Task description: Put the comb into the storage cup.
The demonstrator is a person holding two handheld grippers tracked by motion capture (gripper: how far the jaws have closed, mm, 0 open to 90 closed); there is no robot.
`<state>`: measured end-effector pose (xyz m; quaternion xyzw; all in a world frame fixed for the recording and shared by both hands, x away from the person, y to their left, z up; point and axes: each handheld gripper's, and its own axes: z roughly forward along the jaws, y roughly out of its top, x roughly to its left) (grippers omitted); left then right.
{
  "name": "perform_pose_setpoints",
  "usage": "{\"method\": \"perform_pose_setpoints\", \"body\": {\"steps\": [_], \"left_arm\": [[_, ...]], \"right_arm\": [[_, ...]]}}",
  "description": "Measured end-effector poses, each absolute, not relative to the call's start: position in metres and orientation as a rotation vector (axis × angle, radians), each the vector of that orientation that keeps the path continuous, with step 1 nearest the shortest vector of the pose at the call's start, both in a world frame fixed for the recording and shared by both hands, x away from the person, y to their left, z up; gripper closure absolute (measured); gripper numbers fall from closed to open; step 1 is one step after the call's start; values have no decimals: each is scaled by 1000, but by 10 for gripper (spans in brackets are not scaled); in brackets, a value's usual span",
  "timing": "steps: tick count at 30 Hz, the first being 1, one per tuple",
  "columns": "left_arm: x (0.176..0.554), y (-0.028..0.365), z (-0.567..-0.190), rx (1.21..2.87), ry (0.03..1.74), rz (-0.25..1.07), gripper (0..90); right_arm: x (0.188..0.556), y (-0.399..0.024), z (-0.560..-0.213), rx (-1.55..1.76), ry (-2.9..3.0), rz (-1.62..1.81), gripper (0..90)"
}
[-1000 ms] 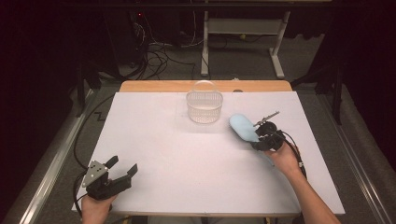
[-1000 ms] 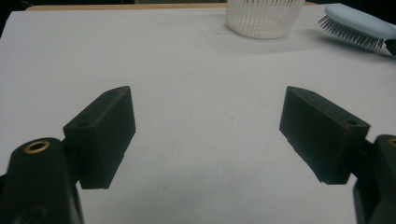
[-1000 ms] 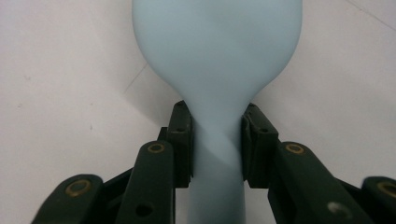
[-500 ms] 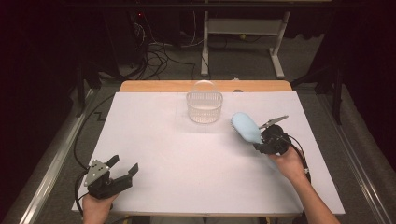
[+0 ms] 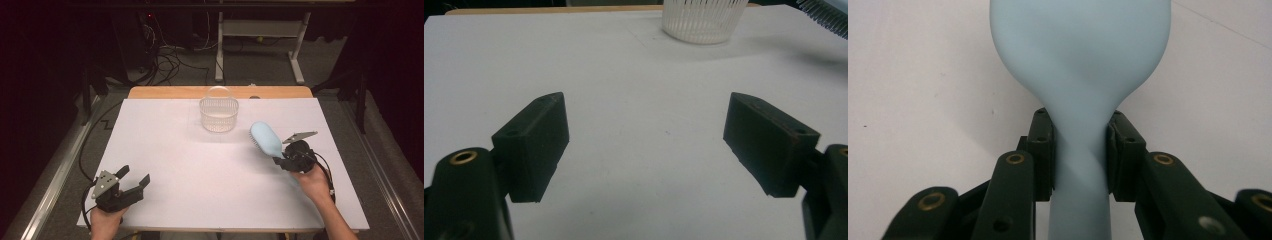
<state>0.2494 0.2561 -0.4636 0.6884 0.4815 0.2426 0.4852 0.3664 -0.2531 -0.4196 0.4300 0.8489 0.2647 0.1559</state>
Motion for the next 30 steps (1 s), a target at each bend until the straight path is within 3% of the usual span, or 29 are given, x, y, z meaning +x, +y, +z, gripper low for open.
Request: {"method": "perform_pose_setpoints", "body": {"steps": [30], "left_arm": [[258,234,-446,1696,1082,586,179]], "right_arm": [[336,-252,-416,1212,2357,959,702]]}}
